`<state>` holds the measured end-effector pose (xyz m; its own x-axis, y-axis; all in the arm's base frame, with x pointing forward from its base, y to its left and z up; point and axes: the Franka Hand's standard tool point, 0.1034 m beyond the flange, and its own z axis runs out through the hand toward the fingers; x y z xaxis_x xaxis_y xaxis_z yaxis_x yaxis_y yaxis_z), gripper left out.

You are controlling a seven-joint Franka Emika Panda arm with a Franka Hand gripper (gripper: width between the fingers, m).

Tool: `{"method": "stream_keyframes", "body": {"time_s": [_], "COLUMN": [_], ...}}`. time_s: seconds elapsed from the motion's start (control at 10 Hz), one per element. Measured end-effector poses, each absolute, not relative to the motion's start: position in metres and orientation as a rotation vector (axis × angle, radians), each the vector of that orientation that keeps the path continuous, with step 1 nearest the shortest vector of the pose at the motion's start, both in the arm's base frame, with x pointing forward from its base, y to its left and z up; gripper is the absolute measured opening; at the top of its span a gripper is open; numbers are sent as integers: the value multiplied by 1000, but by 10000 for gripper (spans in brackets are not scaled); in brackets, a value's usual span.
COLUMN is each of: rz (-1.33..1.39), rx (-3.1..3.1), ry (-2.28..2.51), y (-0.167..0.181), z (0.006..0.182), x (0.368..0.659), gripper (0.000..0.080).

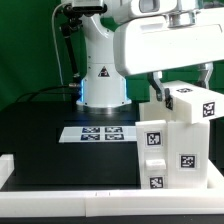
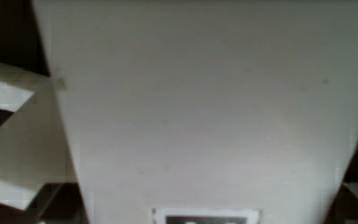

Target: Assemble cabinet

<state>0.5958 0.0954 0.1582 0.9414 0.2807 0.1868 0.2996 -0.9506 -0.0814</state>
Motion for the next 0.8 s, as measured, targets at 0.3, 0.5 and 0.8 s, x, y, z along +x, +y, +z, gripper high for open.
{"method": "stream_keyframes", "body": {"time_s": [0.3, 0.5, 0.8], "rz": [-271, -276, -266], "rx": [-3004, -2999, -2959], "ry": [-130, 74, 384], "y": [92, 88, 89], "z": [160, 161, 158], "x": [599, 598, 593], "gripper": [557, 557, 558]}}
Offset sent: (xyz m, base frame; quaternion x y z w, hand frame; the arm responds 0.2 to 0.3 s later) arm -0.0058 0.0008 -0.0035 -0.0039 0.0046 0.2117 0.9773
